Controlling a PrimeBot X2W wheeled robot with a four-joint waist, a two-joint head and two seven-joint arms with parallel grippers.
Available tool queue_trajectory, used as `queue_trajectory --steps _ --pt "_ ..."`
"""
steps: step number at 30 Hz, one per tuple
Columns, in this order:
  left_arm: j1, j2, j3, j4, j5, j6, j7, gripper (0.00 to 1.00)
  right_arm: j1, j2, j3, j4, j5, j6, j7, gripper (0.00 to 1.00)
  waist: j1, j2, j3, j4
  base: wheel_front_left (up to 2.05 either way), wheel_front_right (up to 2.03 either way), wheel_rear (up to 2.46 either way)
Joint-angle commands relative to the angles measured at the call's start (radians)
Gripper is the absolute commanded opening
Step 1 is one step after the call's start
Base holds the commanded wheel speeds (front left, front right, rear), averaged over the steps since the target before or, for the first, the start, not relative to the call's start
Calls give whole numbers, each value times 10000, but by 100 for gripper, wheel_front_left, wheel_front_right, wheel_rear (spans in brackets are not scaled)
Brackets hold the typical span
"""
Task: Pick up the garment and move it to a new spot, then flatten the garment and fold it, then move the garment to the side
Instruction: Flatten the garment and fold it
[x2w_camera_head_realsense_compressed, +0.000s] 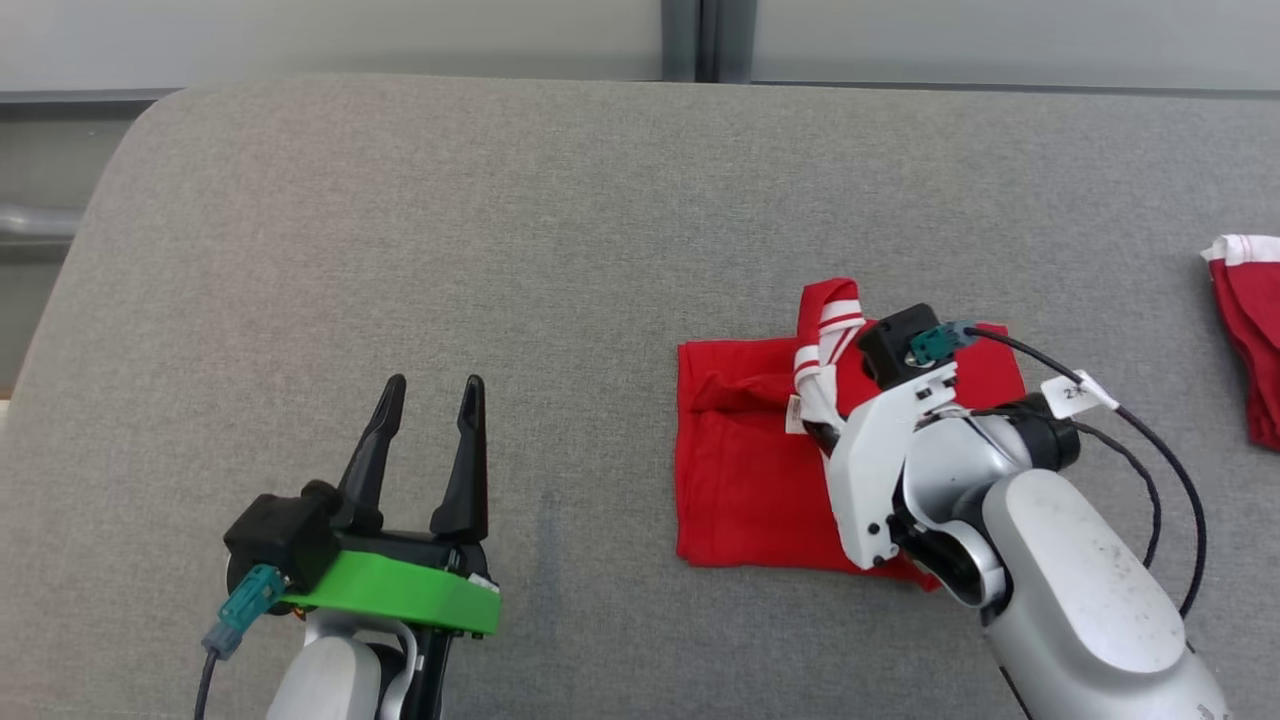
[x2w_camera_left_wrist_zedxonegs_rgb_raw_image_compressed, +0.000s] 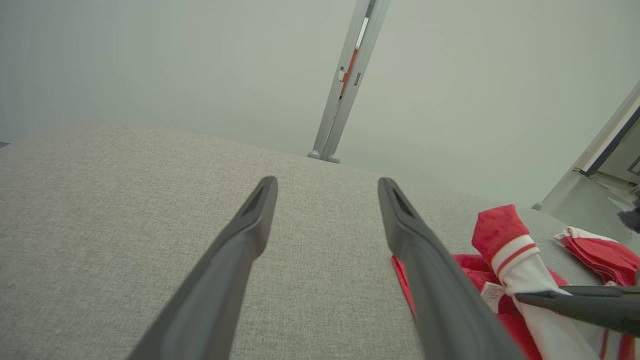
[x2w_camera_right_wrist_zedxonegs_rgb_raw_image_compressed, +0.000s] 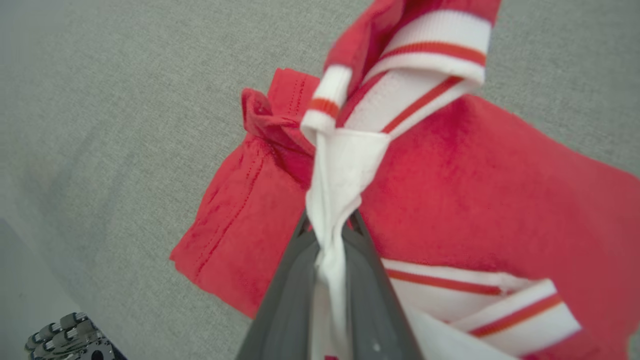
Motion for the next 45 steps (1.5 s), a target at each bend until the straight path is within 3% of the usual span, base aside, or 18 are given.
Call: queue_trajectory --steps 1,4,5,6,10,17,24,29,34,40,41,42,45 --pt "-142 16 -80 26 -11 -35 -21 100 -203 110 101 231 83 -17 -194 0 0 0 -2 202 0 0 0" --pt "-157 18 -239 28 -73 -35 -21 100 -402 308 382 838 172 -15 -414 1 0 0 3 324 0 0 0" --pt "-162 18 -278 28 -71 -33 -21 100 -477 351 452 932 208 -15 -535 34 0 0 8 344 0 0 0" --pt "-170 18 -314 31 -74 -33 -21 100 -588 408 512 1002 309 -15 -731 100 0 0 15 362 0 0 0" --pt "-183 16 -369 43 -14 -33 -21 100 -867 541 510 977 855 -15 -1421 100 0 0 38 345 0 0 0" --pt "-94 18 -316 91 72 -33 -21 100 -1265 378 -770 414 571 -15 -3645 100 0 0 -134 68 0 0 0" --pt "128 18 -234 110 167 -34 -21 100 -206 -289 -2594 406 -227 -15 -4480 100 0 0 -430 -240 0 0 0" --pt "251 19 -38 121 208 -34 -21 100 927 -482 -3435 128 -706 -15 -5722 100 0 0 -617 -481 0 0 0" --pt "405 18 276 153 282 -34 -21 100 1797 -623 -3132 205 -985 -15 -7183 100 0 0 -746 -796 0 0 0" --pt "541 19 519 74 335 -34 -21 100 2182 -156 -1987 1125 -1411 -15 -7947 100 0 0 -772 -1002 0 0 0" --pt "547 19 532 54 332 -34 -19 100 2125 -35 -1706 1326 -1474 -15 -7996 39 0 0 -750 -988 0 0 0" --pt "536 19 519 46 333 -34 -19 100 2049 63 -1459 1495 -1512 -15 -7994 0 0 0 -732 -962 0 0 0" --pt "446 19 460 43 344 -34 -21 100 1723 325 -679 2055 -1589 -18 -7843 0 0 0 -656 -809 0 0 0"
